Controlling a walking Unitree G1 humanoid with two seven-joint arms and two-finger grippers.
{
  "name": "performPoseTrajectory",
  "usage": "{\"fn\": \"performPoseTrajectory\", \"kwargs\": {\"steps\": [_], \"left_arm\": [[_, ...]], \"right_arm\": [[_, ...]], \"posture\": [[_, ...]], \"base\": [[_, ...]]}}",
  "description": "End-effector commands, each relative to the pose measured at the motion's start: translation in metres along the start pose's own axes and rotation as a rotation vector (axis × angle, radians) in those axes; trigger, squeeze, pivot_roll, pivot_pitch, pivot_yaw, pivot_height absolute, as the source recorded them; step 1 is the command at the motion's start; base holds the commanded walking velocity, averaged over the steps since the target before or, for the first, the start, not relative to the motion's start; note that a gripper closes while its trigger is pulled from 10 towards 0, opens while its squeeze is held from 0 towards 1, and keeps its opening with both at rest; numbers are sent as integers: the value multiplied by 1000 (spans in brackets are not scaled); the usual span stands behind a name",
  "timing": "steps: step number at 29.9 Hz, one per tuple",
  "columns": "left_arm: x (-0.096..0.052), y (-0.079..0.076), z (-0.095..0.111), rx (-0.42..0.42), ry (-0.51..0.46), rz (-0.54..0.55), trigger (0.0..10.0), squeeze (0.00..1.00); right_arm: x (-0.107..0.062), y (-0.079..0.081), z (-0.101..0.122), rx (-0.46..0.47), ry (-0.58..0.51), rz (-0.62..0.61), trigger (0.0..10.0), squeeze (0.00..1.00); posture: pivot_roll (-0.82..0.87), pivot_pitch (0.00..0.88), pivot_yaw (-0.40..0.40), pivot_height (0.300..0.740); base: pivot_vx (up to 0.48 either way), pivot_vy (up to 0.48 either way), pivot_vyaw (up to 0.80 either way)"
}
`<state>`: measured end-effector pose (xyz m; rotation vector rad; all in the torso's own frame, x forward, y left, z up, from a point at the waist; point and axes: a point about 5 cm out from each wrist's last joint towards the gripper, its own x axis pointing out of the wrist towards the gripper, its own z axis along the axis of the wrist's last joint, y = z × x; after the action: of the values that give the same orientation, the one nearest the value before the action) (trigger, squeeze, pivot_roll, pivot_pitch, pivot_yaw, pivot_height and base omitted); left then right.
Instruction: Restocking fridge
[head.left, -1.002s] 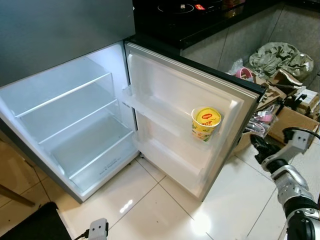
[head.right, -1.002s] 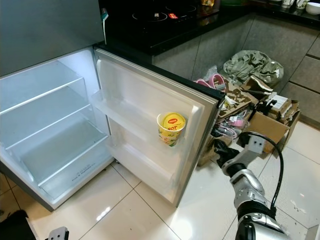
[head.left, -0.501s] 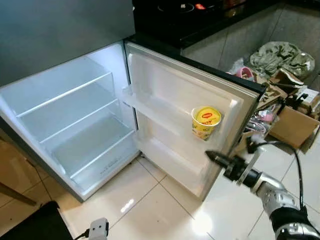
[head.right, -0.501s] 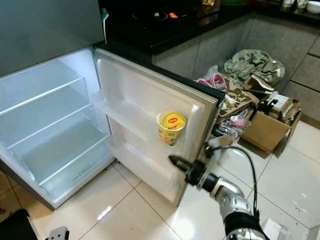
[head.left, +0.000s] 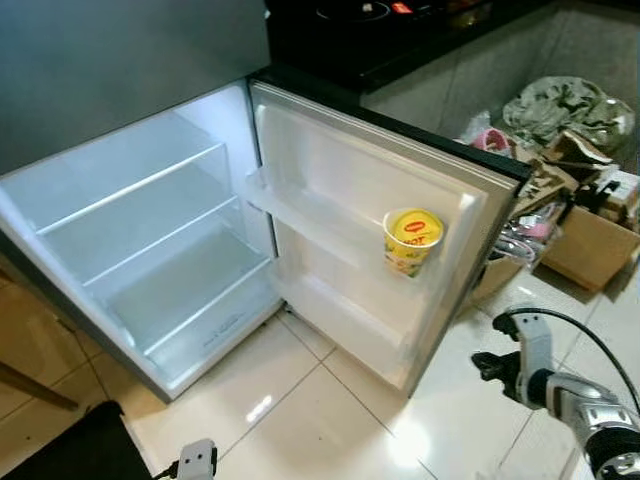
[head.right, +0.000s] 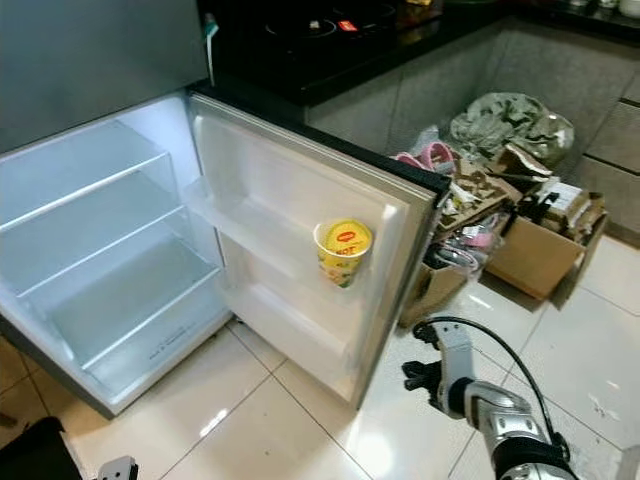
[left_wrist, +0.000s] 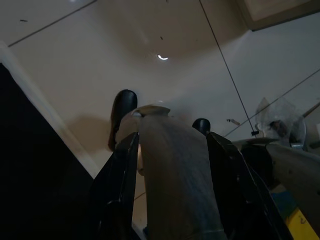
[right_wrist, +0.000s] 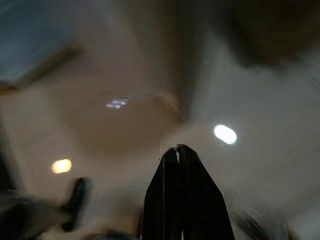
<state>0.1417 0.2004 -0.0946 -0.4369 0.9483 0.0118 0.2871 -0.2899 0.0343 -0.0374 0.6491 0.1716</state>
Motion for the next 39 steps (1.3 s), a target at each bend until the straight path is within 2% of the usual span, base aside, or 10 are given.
{"fn": "performPoseTrajectory", "kwargs": {"steps": [1,2,5,6,9,10,23,24,31,39], "left_arm": [[-6,9,-10,0,31,21,10000,0],[-7,10,-12,-1,34,22,10000,0],[-8,12,-14,-1,36,24,10000,0],[-10,14,-16,0,42,25,10000,0],[-11,15,-17,2,44,25,10000,0],[-14,20,-20,13,53,22,10000,0],[-24,34,-20,45,51,15,10000,0],[-23,32,-17,52,43,4,10000,0],[-20,28,-14,65,29,-26,10000,0],[-21,29,-16,69,33,-31,10000,0]], "right_arm": [[-9,-21,-3,42,21,-163,10000,0],[-15,-34,1,53,7,-264,10000,0],[-18,-42,5,59,-15,-324,10000,0],[-22,-50,21,80,-105,-405,10000,0],[-23,-52,29,96,-152,-427,10000,0],[-24,-54,51,130,-265,-456,10000,0],[-19,-42,99,228,-465,-405,10000,0],[-13,-29,113,243,-516,-295,10000,0],[-3,4,141,217,-603,-7,10000,0],[1,33,150,119,-589,310,10000,0]], "posture": [[-58,152,-2,740],[-57,161,-1,740],[-56,169,1,740],[-57,186,9,740],[-56,191,10,740],[-44,231,25,740],[-15,304,48,740],[-12,315,50,740],[-5,329,57,740],[-7,328,49,740]], "base": [[0,0,0],[0,0,0],[0,0,0],[0,0,0],[0,0,0],[0,0,0],[0,0,0],[0,0,0],[0,0,0],[0,0,0]]}}
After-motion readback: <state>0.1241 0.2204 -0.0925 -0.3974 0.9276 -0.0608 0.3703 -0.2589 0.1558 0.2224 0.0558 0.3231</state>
